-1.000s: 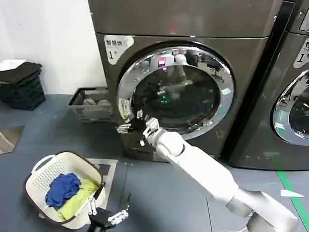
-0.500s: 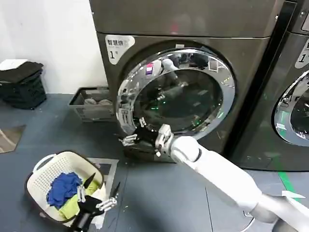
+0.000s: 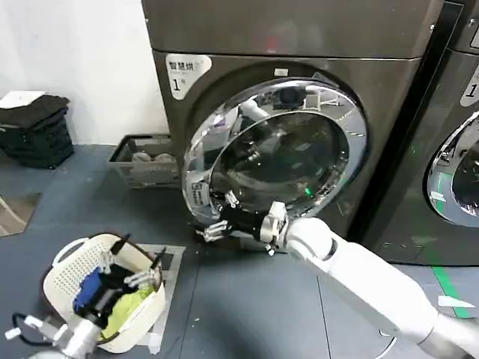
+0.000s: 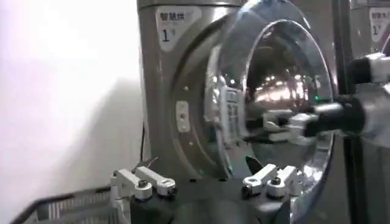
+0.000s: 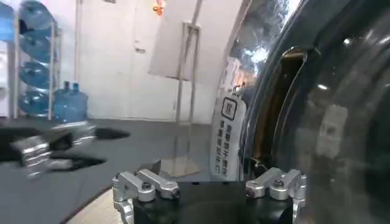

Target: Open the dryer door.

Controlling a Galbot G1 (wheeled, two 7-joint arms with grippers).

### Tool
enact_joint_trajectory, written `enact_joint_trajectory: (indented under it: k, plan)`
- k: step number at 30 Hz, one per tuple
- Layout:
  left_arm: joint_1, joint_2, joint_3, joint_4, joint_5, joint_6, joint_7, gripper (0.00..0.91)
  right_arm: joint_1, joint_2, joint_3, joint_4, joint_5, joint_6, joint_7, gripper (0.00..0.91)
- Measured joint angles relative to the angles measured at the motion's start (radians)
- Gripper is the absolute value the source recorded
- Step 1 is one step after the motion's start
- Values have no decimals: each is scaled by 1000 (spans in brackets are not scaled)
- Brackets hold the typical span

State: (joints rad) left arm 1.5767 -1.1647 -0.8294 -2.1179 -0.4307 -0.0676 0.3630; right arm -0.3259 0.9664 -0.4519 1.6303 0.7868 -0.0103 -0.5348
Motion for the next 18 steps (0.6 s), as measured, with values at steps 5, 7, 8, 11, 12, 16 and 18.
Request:
enact_joint_trajectory:
  k: [5,7,8,11,12,16,18]
  plan:
    - [-77,64,10,52,-22,13,-5,907,-24,-28,25,9,0,13,-87,907]
    - [-106,87,18,73,-31,17,-7,907,-34,-38,34,12,-2,19,-114,907]
    - [-121,98,21,84,-36,19,-8,907,-38,-43,38,13,-4,22,-128,907]
    - [-166,130,34,120,-42,21,-10,907,-48,-60,46,14,-6,33,-179,907]
    - [-180,140,38,132,-42,21,-12,907,-51,-65,51,14,-7,38,-200,907]
    - [-240,180,60,183,-44,22,-15,907,-58,-80,61,14,-9,57,-254,907]
    - [-268,197,74,210,-47,22,-14,907,-58,-90,70,12,-9,69,-291,907]
